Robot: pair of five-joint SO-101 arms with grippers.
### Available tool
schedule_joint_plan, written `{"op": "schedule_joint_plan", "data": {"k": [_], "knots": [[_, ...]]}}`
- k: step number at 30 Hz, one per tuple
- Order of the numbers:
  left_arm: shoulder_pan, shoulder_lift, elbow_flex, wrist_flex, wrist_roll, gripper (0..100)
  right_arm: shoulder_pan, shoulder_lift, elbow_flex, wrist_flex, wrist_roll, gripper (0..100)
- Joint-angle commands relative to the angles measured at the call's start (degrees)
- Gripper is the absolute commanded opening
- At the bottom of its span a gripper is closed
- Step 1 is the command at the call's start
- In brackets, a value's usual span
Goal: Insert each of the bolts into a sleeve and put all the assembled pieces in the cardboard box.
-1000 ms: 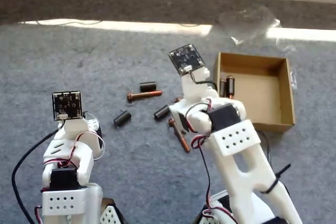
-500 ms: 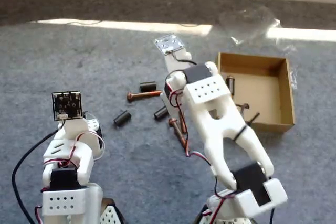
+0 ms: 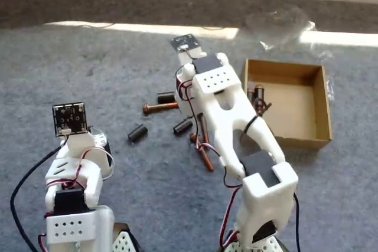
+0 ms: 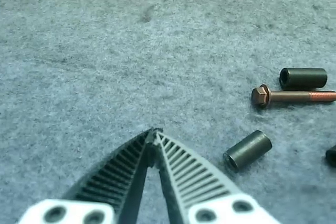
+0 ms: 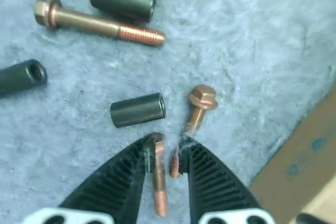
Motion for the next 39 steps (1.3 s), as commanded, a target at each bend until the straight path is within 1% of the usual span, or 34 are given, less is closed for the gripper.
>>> {"op": "schedule_joint_plan", "data": {"k": [1, 6, 11, 15, 18, 23, 26, 31, 37, 39], "knots": [[-2.95, -0.75, -0.48, -0.18, -0.35, 0, -0.66, 0.57, -5.67, 0.57, 9.58, 7.0], [-3.82, -0.75, -0.48, -0.18, -0.35, 0, -0.66, 1.27, -7.87, 0.22, 21.80, 7.0], [-3.82, -0.75, -0.48, -0.18, -0.35, 0, -1.45, 1.45, -7.69, 0.13, 38.07, 7.0], [-3.82, -0.75, -0.48, -0.18, -0.35, 0, -4.09, 1.45, -7.52, 0.13, 51.16, 6.9], [-3.82, -0.75, -0.57, -0.18, -0.35, 0, -5.85, 1.63, -7.34, 0.13, 58.20, 6.8], [-3.91, -0.75, -0.66, -0.18, -0.35, 0, -8.04, 1.80, -6.90, 0.57, 65.14, 6.8], [-3.91, -0.75, -0.66, -0.18, -0.35, 0, -8.92, 2.95, -4.26, 0.57, 69.54, 6.7], [-3.91, -0.75, -0.75, -0.18, -0.35, 0, -9.19, 4.09, 0.48, 0.13, 72.26, 6.7], [-3.91, -0.75, -0.75, -0.18, -0.44, 0, -8.22, 4.35, 1.01, 0.13, 73.58, 7.0], [-3.91, -0.75, -0.66, -0.18, -3.16, 0, -7.87, 4.26, 0.66, 0.13, 73.58, 7.0]]}}
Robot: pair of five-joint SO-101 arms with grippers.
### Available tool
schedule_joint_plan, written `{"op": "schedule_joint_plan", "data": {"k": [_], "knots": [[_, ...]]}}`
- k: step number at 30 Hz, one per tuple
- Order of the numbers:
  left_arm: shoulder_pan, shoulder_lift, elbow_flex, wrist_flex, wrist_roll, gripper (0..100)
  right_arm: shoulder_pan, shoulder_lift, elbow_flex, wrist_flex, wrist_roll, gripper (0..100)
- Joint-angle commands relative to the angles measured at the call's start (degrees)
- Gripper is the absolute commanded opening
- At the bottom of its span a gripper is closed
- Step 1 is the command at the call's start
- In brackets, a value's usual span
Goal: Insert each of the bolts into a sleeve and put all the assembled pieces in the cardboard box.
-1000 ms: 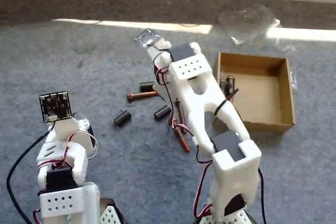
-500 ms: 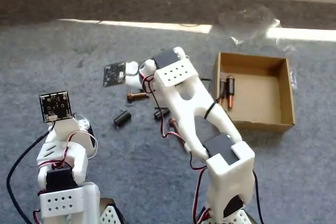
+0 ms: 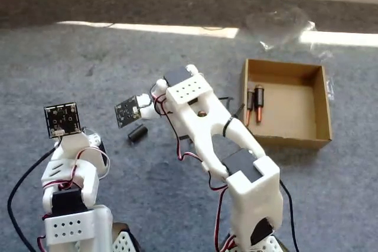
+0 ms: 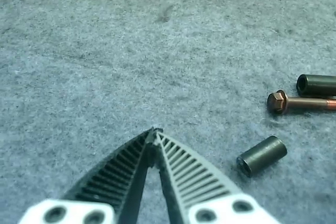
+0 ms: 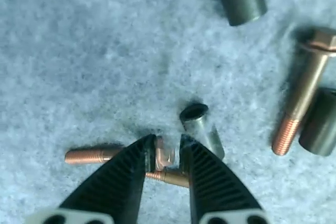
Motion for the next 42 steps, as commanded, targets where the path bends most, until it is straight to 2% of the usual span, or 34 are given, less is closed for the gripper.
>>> {"op": "schedule_joint_plan", "data": {"k": [1, 3, 6, 12, 18, 21, 36, 42], "knots": [[-0.48, -0.75, -0.57, -0.18, -5.36, 0, 1.10, -0.75, -0.84, 0.04, 0.79, 7.0], [-0.31, -0.75, -0.57, -0.18, -8.18, 0, 1.36, -0.75, -0.84, 0.04, 0.79, 7.0], [-0.31, -0.75, -0.48, -0.09, -8.62, 0, 1.36, -0.66, -0.84, 0.04, 0.79, 7.1], [-0.66, -0.75, -0.57, -0.09, -8.62, 0, 1.98, -0.66, -0.84, -1.54, 0.79, 14.6], [-3.12, -0.75, -0.66, -0.26, -8.53, 0, 2.15, -0.48, -0.40, -6.20, 1.58, 14.6], [-3.12, -0.75, -0.66, -0.26, -8.53, 0, 2.24, -0.48, -0.31, -5.85, 4.66, 14.6], [-3.12, -0.75, -0.57, -0.26, -8.53, 0, 5.05, 6.02, 3.47, -6.55, 7.74, 14.4], [-3.03, -0.75, -0.57, -0.53, -8.53, 0, 4.79, 7.69, 3.82, -13.58, 7.30, 10.9]]}}
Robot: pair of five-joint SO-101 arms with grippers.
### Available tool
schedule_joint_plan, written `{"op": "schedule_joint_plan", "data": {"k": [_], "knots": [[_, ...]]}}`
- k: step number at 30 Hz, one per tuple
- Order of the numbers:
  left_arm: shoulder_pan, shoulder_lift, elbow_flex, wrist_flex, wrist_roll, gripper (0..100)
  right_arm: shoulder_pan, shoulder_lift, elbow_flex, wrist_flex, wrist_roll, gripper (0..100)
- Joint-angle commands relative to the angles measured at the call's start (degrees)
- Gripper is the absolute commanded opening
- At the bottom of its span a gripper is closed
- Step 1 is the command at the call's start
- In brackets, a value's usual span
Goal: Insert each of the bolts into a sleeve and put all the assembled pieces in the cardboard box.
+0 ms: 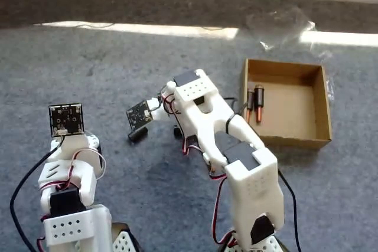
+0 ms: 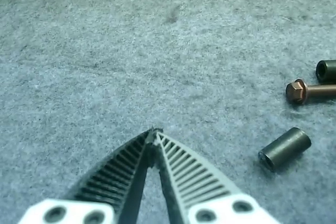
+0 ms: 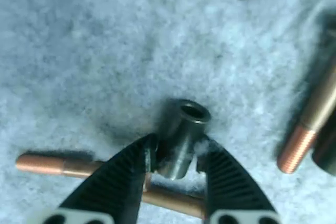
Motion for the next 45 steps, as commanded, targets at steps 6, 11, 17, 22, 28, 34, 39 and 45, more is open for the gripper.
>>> {"op": "schedule_joint_plan", "data": {"k": [6, 11, 17, 22, 28, 34, 39, 45], "knots": [[-0.40, -0.75, 0.40, -2.55, -0.26, 0, -0.66, 0.75, 0.48, -7.16, -8.53, 10.9], [-0.40, -0.75, 0.40, -2.64, -0.26, 0, -0.84, 0.84, 0.57, -7.69, -8.79, 10.1], [-0.40, -0.75, 0.40, -2.64, -0.26, 0, -0.92, 0.40, 0.40, -7.43, -16.18, 0.5], [-0.40, -0.75, 0.40, -2.64, -0.26, 0, -0.84, -0.57, -0.31, -7.43, -26.29, 0.4], [-0.40, -0.75, 0.40, -2.73, -0.26, 0, -0.66, -9.01, -0.75, -7.34, -39.03, 0.4], [-0.40, -0.75, 0.48, -2.73, -0.26, 0, -0.84, -18.15, -1.10, 3.38, -44.92, 0.4], [-0.40, -0.75, 0.48, -2.73, -0.26, 0, -0.22, -23.52, -1.19, 9.80, -51.25, 0.4], [1.10, -0.75, 1.80, -4.13, -0.26, 0, 2.77, -35.91, -1.19, 12.53, -60.04, 0.4]]}}
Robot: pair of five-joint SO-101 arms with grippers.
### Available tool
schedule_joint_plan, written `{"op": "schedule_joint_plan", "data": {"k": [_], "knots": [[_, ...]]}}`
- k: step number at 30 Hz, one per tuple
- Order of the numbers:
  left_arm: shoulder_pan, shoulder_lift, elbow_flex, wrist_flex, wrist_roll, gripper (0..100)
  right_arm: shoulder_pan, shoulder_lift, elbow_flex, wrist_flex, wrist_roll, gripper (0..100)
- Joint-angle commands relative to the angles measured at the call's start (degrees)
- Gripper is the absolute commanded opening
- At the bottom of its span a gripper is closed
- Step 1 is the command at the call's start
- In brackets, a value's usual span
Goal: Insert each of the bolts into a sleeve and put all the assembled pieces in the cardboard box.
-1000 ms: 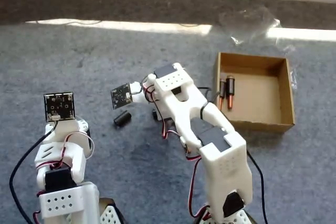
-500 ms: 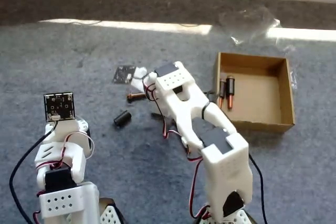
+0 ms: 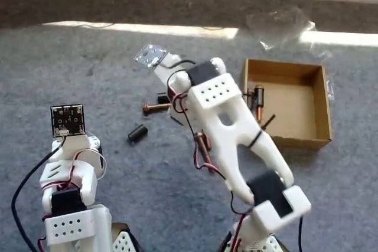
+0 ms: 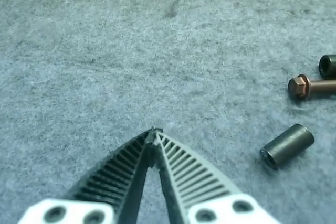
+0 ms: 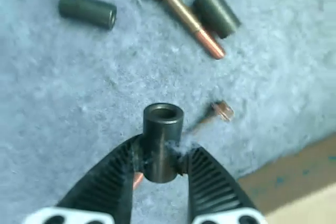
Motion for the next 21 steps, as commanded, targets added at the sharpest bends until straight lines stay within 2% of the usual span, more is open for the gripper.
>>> {"op": "schedule_joint_plan", "data": {"k": [1, 6, 15, 21], "knots": [[2.33, -0.75, 0.48, -2.73, -0.26, 0, 3.12, -11.56, -1.98, 1.01, -5.01, 0.4], [6.37, -0.75, 1.71, -2.99, -0.53, 0, 8.31, -26.15, -1.54, 1.01, -9.58, 0.4], [7.16, -0.31, -2.33, -2.37, -0.44, 0, 19.47, -42.86, 6.81, 1.71, -15.65, 0.4], [16.66, -0.13, -5.93, 5.01, -6.95, 0, 24.40, -52.97, 16.22, 0.57, -16.79, 0.4]]}}
